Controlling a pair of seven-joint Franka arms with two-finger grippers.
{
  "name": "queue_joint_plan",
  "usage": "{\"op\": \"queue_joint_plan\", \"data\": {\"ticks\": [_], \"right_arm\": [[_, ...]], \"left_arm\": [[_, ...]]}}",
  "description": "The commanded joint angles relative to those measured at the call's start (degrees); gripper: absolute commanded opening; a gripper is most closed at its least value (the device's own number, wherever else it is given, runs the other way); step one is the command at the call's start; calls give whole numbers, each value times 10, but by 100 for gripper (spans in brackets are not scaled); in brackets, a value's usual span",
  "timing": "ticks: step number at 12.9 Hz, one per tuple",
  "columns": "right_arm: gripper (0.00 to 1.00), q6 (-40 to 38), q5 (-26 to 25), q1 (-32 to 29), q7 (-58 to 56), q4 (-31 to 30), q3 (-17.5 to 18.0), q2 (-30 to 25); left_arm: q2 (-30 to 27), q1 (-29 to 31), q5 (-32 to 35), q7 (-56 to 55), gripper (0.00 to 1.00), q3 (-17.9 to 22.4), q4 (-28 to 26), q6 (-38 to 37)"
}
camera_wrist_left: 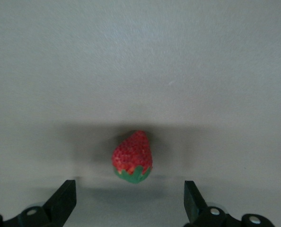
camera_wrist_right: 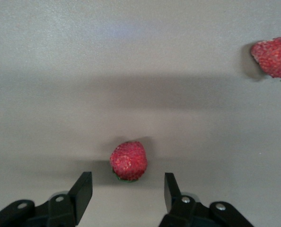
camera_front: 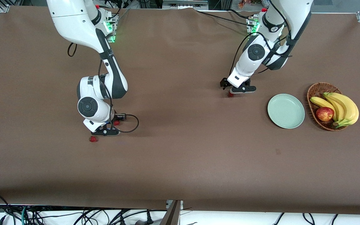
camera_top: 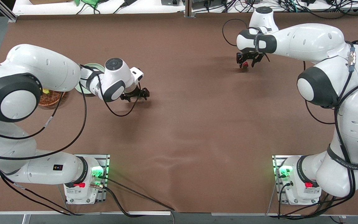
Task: Collect all strawberries into plate
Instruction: 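Grasp the strawberry with the left gripper while the right gripper grasps another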
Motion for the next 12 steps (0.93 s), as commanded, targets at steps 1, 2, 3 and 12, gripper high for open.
{"op": "queue_joint_plan", "data": {"ticks": [1, 2, 3, 12], "right_arm": [[63, 10, -3, 0, -11, -16, 0, -11], [58, 10, -3, 0, -11, -15, 0, -11], [51, 10, -2, 0, -11, -15, 0, -11], [29, 10, -1, -1, -12, -13, 0, -11]], "left_arm": [[23, 1, 48, -45, 100, 6, 34, -1], [22, 2, 49, -45, 100, 9, 36, -3], [21, 3, 49, -45, 100, 10, 39, -4], [15, 4, 51, -46, 45, 17, 42, -37]]}}
